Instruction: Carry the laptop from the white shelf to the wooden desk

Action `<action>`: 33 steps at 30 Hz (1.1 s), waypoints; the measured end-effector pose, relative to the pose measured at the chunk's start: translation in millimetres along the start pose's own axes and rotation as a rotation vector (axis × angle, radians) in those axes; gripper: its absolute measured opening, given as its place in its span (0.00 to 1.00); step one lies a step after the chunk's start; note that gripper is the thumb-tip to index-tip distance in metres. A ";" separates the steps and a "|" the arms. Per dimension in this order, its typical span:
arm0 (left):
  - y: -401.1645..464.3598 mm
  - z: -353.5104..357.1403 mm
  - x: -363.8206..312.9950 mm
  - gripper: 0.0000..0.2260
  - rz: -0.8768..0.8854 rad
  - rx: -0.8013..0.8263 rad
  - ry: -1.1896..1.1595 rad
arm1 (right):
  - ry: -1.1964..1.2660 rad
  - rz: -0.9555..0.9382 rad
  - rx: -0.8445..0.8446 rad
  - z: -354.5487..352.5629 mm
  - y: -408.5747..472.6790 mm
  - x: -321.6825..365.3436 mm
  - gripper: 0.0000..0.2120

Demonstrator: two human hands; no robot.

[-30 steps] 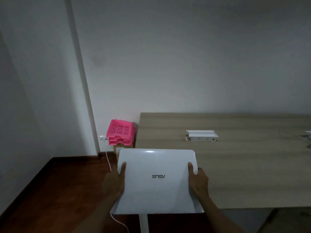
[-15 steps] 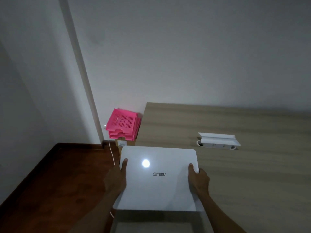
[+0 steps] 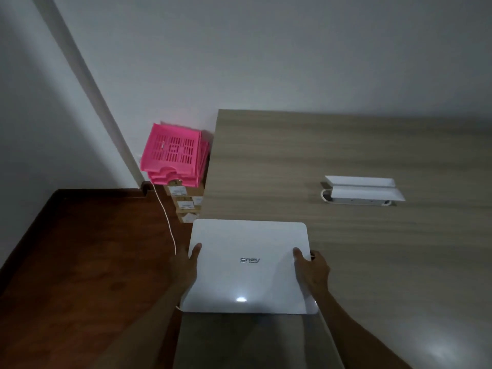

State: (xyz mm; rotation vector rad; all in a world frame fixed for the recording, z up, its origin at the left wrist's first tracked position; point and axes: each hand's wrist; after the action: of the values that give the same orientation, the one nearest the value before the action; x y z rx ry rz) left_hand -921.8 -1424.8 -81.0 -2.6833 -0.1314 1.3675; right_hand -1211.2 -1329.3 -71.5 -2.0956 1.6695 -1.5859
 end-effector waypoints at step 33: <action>41.4 2.6 -5.7 0.14 -0.084 0.523 0.425 | -0.303 -0.053 0.008 6.2 31.0 9.8 0.11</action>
State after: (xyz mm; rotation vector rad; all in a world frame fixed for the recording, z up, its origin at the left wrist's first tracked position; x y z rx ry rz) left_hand -926.5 -1466.3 -84.3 -2.4072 0.1364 0.6598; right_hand -1229.6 -1352.9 -85.5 -2.2554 1.5159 -1.2060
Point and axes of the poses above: each hand's wrist, its own y-axis towards the middle knuckle, its own z-axis out of the palm, x = y × z, and after that the axes turned 11 degrees about z, right-handed
